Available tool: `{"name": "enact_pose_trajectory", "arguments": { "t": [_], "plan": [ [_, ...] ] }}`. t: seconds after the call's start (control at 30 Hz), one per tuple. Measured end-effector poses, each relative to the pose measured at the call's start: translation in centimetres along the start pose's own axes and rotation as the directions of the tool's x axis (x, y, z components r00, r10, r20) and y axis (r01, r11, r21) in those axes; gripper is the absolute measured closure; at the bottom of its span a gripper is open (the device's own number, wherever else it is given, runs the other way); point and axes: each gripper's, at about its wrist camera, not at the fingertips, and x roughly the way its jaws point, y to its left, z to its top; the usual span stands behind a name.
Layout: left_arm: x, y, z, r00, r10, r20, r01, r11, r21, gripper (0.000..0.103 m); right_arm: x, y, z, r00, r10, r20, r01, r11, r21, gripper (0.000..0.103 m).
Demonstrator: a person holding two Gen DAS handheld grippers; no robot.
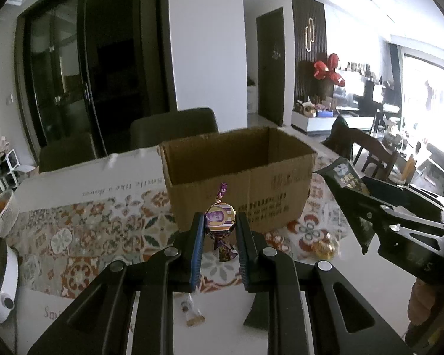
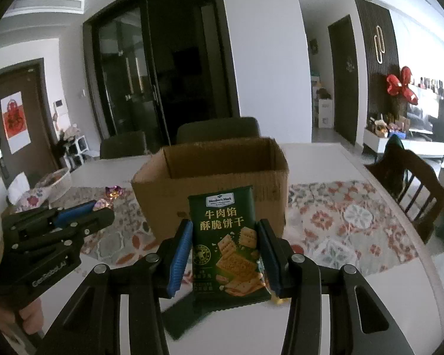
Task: Organize snacks
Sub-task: 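Carry both held snacks into the cardboard box and open both tools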
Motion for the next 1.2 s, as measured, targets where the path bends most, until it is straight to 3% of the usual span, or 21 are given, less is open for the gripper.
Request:
{"name": "enact_pose_trajectory", "arguments": {
  "t": [0.33, 0.8, 1.2],
  "plan": [
    [0.6, 1.0, 3.3, 0.998, 0.015, 0.067, -0.016, 1.000, 0.007, 0.081, 1.5, -0.1, 3.4, 0.998, 0.034, 0.058, -0.033, 0.999, -0.006, 0.057],
    [4.6, 2.2, 7.3, 0.997, -0.018, 0.072, 0.017, 1.000, 0.012, 0.081, 5.5, -0.6, 7.6, 0.996, 0.061, 0.071, -0.060, 0.998, -0.011, 0.057],
    [10.9, 3.3, 10.1, 0.999, -0.037, -0.024, 0.036, 0.999, -0.023, 0.081, 11.0, -1.8, 10.0, 0.999, 0.047, -0.009, -0.046, 0.999, 0.024, 0.057]
  ]
}}
